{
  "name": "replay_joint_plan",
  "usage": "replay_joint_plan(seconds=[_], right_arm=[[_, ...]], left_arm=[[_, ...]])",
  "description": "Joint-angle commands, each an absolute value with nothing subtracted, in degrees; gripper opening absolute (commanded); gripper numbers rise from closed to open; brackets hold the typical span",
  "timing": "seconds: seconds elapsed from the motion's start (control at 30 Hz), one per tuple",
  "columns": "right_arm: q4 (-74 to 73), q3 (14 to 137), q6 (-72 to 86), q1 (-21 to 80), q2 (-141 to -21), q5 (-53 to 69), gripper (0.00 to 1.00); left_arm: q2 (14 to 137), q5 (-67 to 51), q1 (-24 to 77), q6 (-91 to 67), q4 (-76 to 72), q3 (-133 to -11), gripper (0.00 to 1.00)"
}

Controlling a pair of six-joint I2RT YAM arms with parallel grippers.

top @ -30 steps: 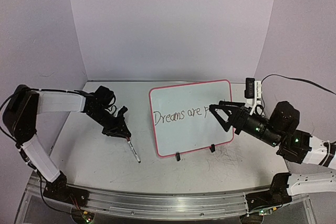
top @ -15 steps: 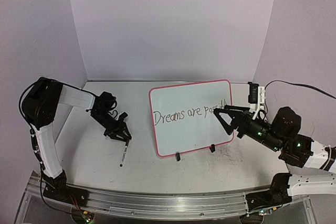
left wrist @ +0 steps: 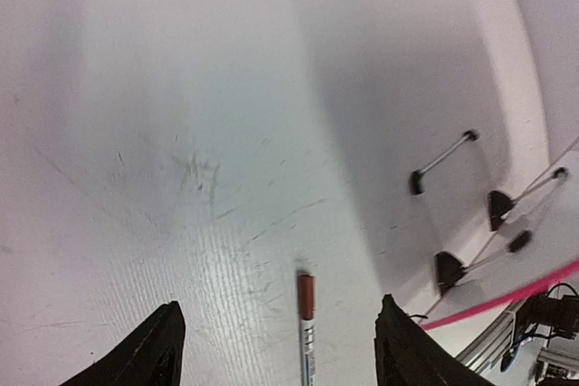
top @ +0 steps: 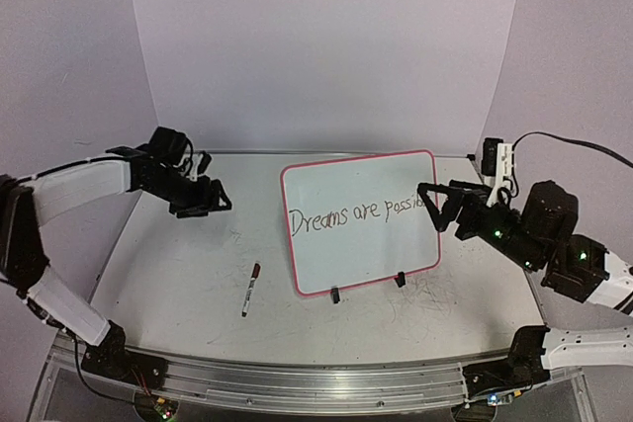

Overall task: Write a sentence on the whiteboard
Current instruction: Put down the whiteboard marker at the center of the board, then reset both arms

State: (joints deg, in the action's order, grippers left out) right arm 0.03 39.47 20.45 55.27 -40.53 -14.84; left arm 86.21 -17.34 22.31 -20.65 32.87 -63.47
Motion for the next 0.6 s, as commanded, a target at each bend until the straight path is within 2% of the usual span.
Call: replay_joint_plan(seconds=[0.0, 0.27, 0.57], right_arm=[[-8.8, 48.0, 16.4, 55.3, -38.9, -26.1, 0.98], [-16.6, 61.5, 15.5, 55.3, -38.9, -38.7, 0.98], [-17.0, 66.3, 15.0, 55.3, -41.1, -39.9, 0.98]], left_arm=[[69.2, -13.4, 23.0, -20.4, 30.3, -67.1, 0.78], [53.1, -8.6, 23.2, -16.0, 23.1, -75.4, 0.91], [48.0, -6.4, 23.2, -15.7, 18.4, -76.6, 0.93]])
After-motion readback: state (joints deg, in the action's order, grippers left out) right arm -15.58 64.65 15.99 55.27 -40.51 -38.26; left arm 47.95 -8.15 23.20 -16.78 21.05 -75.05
